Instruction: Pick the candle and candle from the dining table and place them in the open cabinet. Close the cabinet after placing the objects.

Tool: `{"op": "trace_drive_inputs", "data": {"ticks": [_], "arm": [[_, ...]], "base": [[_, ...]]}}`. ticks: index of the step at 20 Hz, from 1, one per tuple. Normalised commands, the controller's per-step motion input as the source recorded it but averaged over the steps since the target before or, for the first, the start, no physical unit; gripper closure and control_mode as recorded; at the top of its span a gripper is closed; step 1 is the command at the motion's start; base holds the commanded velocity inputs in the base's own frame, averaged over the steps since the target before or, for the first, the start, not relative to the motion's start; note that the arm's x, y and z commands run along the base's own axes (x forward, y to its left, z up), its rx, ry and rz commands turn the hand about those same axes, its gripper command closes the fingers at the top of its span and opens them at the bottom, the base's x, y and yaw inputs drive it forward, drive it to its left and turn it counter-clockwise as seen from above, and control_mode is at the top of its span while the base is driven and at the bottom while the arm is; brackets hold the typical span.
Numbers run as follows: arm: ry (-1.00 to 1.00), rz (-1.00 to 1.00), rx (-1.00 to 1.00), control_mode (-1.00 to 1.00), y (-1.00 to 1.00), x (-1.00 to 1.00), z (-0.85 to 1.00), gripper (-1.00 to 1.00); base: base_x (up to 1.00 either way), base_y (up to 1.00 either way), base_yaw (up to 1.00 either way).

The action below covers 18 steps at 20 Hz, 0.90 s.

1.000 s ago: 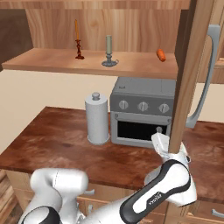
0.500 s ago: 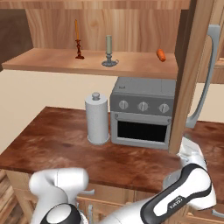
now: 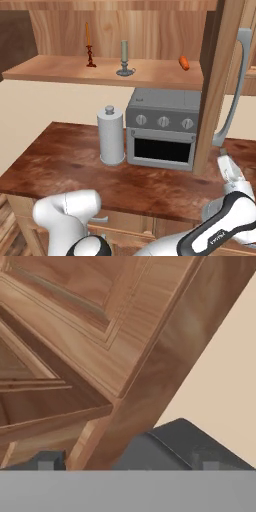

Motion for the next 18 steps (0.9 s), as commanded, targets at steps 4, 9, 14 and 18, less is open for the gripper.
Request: {"op": "trace_drive_inputs", "data": {"ticks": [4,9,14,18], "arm": [[0.02,0.0,0.07,-1.0,-0.33,0.0,0.0,-1.0],[0.01,0.0,0.09,-1.0,-0.34,0.0,0.02,-1.0],[0.0,0.0,0.07,-1.0,-0.11,-0.01,0.37,-1.0],[-0.03,0.0,0.0,-1.0,0.0,-0.16,0.63,-1.0]], "base": [[0.0,0.0,0.0],[0.0,0.0,0.0],[0.0,0.0,0.0],[0.0,0.0,0.0]]}}
